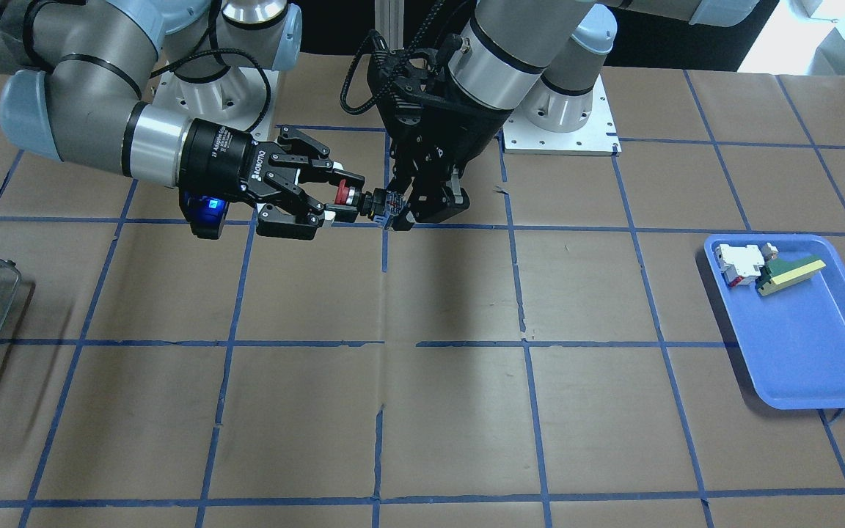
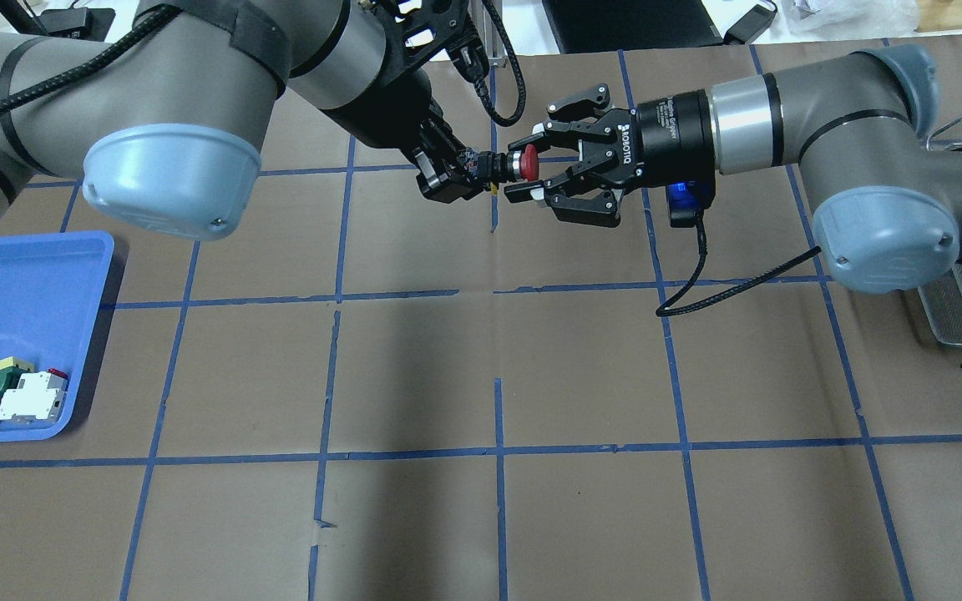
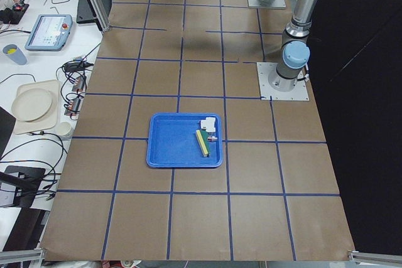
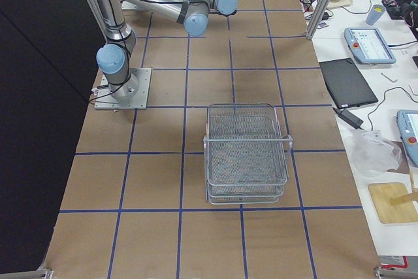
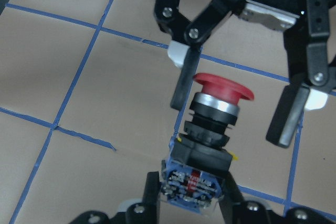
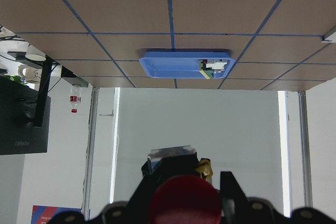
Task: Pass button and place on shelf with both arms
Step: 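Close the right gripper around the button's red cap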
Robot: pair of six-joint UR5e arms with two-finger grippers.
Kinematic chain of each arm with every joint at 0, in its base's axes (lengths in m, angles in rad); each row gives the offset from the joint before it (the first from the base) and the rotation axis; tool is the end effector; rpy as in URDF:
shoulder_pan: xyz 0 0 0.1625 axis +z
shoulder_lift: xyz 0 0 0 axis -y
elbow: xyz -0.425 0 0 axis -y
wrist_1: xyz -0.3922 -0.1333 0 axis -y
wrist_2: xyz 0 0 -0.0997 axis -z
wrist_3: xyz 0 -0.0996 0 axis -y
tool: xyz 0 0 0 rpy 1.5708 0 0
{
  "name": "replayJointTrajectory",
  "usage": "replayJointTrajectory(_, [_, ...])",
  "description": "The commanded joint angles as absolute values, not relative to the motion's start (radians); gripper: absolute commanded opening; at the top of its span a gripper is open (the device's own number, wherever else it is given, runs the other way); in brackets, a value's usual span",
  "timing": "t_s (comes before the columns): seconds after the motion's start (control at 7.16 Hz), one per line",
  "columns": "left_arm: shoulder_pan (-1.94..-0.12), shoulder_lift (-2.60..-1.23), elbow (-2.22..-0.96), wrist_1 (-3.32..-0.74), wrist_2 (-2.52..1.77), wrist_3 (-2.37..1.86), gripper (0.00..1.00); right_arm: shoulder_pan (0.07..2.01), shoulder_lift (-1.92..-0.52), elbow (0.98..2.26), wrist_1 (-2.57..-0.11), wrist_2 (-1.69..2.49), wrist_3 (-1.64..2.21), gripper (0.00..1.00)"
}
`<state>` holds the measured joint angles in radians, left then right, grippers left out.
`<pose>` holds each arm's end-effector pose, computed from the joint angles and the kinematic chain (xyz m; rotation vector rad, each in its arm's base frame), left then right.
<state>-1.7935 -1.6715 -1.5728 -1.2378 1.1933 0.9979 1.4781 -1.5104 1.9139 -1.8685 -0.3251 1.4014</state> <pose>-0.2875 -0.4999 0.4778 -1.6762 -2.2874 0.5083 0.1821 -0.5011 0.3906 1.4276 1.4285 0.9670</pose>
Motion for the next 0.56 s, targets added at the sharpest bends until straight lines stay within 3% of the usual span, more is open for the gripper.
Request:
replayJointTrajectory(0.0, [-1.793, -1.672, -1.572, -1.230, 1.192, 0.999, 0.42, 1.479, -1.513, 1.913, -1.868, -0.327, 1.402, 0.07])
replayJointTrajectory(0.42, [-1.793, -1.671, -1.577, -1.230, 1.193, 1.002, 0.48, 1.473, -1.511, 1.911, -1.868, -0.328, 1.404, 0.04])
